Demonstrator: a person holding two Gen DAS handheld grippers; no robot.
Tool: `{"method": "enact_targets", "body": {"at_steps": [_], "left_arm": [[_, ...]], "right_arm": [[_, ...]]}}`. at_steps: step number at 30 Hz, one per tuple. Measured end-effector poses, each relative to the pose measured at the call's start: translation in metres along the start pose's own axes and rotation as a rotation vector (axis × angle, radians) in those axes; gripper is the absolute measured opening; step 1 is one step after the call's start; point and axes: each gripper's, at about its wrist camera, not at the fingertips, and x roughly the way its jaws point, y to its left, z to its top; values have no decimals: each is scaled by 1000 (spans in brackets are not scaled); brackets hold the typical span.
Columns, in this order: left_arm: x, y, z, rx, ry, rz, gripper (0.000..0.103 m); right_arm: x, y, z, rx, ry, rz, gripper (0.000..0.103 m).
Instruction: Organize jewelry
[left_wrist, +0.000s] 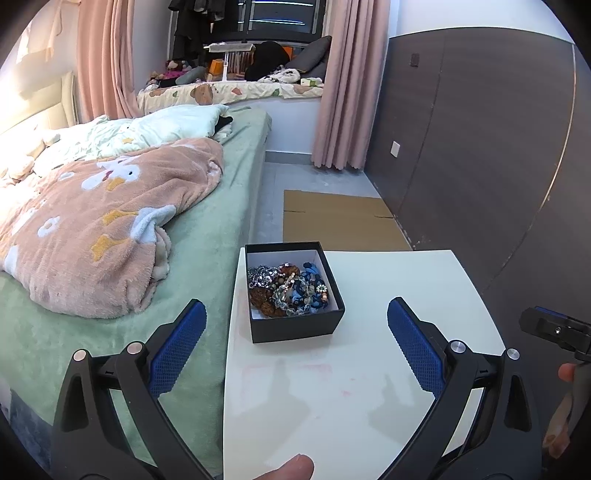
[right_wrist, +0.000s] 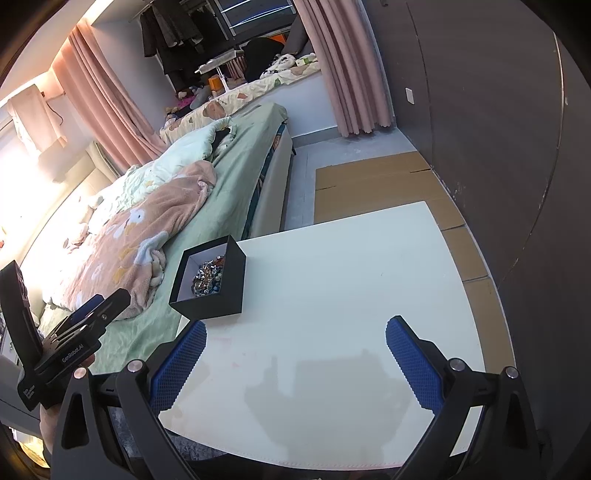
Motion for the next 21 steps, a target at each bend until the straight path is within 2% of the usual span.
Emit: {"method": "enact_targets", "body": {"at_steps": [21], "left_arm": [[2, 3, -1, -8, 10, 0, 98]], "right_arm": [[-3, -2, 0, 2, 0, -4, 96]]}}
